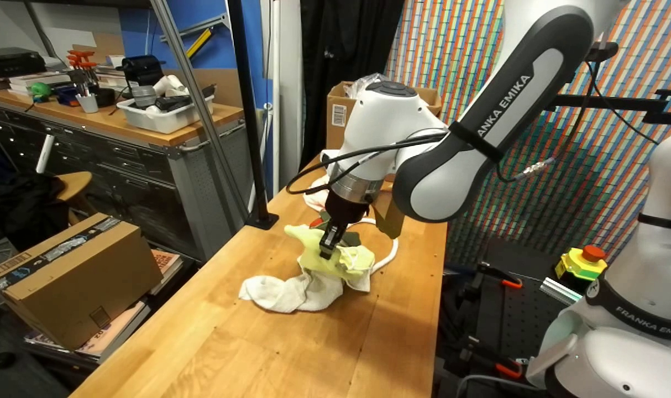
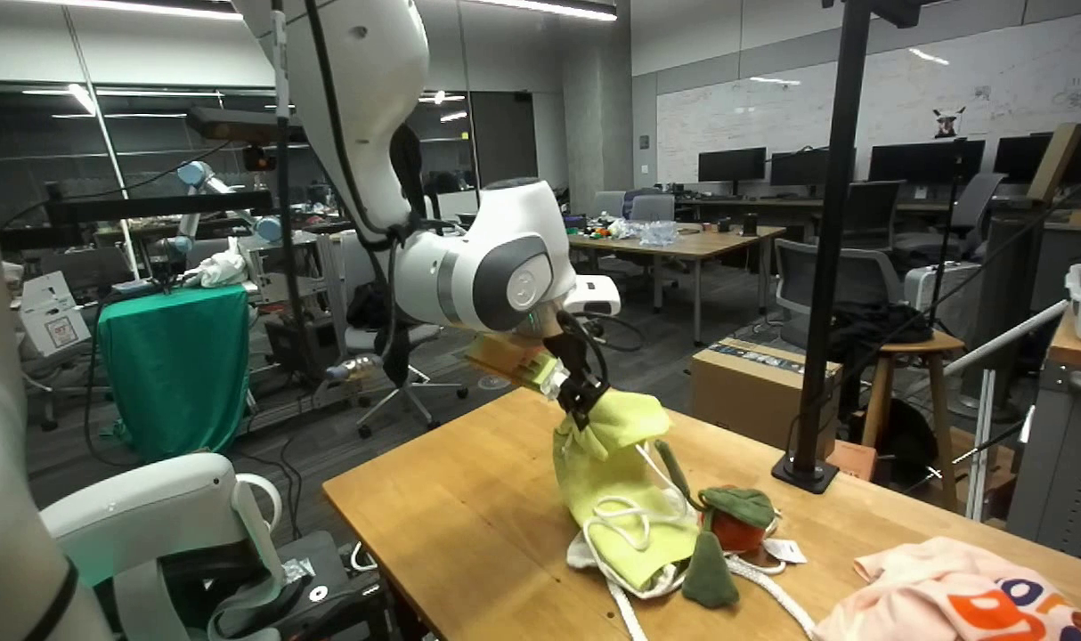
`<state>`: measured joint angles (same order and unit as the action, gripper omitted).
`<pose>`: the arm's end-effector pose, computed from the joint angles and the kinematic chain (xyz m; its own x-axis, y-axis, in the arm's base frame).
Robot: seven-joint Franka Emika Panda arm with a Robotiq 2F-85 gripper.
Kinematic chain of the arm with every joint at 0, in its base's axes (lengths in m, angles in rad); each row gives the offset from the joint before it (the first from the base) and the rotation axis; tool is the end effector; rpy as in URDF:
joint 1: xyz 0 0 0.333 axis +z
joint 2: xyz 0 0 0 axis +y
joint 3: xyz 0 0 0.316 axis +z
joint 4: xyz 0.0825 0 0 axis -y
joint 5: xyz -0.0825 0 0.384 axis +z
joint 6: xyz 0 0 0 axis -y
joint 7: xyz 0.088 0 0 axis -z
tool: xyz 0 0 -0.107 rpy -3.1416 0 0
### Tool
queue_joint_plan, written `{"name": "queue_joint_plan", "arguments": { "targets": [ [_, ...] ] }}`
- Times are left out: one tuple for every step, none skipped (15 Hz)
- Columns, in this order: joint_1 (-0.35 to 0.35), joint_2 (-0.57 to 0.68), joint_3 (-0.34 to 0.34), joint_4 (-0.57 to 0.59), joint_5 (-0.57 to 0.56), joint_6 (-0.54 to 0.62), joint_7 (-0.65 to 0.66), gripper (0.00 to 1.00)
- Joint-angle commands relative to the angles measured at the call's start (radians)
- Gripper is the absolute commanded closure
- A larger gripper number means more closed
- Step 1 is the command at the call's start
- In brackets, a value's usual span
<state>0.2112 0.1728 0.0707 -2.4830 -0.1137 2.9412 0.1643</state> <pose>0.4801 0.1472 0.2513 0.9355 0.2113 0.2832 0.2219 -0.9751 -0.0054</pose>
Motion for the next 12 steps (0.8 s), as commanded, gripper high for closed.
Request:
{"name": "queue_joint_plan", "arguments": {
  "targets": [
    [-0.012, -0.073, 0.09, -0.025, 0.098, 0.064, -0.058, 0.92],
    [-0.009, -0.084, 0.115, -0.023, 0.128, 0.07, -0.069, 0.92],
    [-0.006, -0.088, 0.139, -0.019, 0.155, 0.081, -0.083, 0.92],
    [-0.004, -0.086, 0.161, -0.015, 0.182, 0.094, -0.097, 0.92],
    [-0.008, -0.094, 0.192, -0.013, 0.221, 0.095, -0.123, 0.92],
    [-0.006, -0.089, 0.215, -0.007, 0.245, 0.11, -0.138, 0.92],
    [-0.009, -0.095, 0.243, -0.003, 0.283, 0.109, -0.162, 0.92],
    [-0.009, -0.086, 0.269, 0.007, 0.318, 0.123, -0.181, 0.92],
    [-0.01, -0.083, 0.293, 0.016, 0.351, 0.129, -0.197, 0.92],
    [-0.011, -0.08, 0.316, 0.026, 0.381, 0.135, -0.214, 0.93],
    [-0.011, -0.07, 0.336, 0.039, 0.406, 0.143, -0.223, 0.93],
    [-0.011, -0.062, 0.351, 0.051, 0.425, 0.149, -0.233, 0.93]
  ]
}}
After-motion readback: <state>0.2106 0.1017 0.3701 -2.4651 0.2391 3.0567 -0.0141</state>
